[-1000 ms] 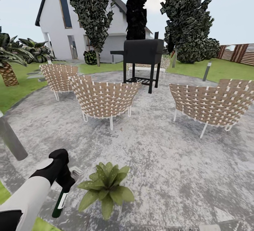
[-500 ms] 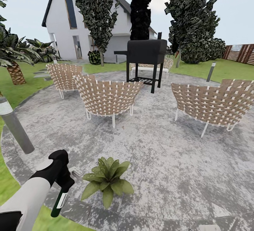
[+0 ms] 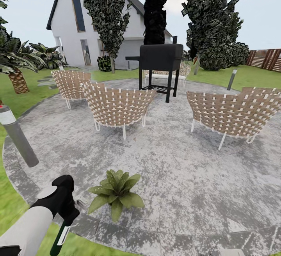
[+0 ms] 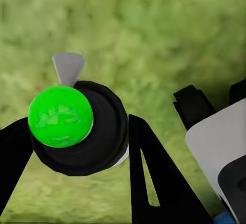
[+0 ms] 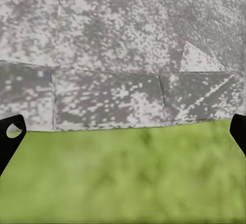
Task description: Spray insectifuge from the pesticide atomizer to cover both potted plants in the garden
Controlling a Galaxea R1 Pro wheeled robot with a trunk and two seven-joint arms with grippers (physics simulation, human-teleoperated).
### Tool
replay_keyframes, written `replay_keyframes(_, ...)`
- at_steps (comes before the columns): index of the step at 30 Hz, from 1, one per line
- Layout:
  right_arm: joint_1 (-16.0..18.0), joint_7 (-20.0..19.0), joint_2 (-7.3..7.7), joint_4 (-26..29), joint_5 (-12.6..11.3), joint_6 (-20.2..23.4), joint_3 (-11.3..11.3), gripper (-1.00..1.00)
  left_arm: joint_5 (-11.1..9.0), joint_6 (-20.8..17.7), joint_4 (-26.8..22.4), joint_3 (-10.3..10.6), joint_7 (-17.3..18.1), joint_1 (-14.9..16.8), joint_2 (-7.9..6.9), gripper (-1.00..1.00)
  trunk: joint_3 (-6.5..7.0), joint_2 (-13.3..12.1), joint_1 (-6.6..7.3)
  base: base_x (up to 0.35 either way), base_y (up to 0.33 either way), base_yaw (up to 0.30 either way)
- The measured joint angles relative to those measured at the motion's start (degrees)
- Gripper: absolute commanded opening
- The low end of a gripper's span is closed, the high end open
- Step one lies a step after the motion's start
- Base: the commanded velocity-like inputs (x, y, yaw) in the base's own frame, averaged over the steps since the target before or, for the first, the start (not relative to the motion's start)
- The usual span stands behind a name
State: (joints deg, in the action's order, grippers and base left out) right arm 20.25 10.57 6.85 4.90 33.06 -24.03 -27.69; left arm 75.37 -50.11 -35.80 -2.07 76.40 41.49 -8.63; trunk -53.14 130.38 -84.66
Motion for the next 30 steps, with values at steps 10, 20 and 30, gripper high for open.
replay_keyframes(10,0.01,-0.03,0.00,0.03,0.08,0.05,0.00,1.00,-1.19,-0.13,-1.46,-4.78,-5.01,-2.76,0.73,-1.00,0.00,0.00,0.00,-0.001,0.000,0.000)
replay_keyframes(20,0.00,0.04,-0.03,0.02,0.17,-0.03,0.07,1.00,-3.73,0.21,-1.55,-11.23,-12.63,-3.22,1.06,-1.00,-0.23,0.00,0.00,0.000,0.000,0.069)
replay_keyframes(30,0.00,-0.06,0.17,-0.20,0.38,0.03,0.10,1.00,-18.22,2.89,5.72,-11.37,-33.62,-3.36,3.22,-1.00,-0.24,0.00,0.00,0.000,0.000,0.002)
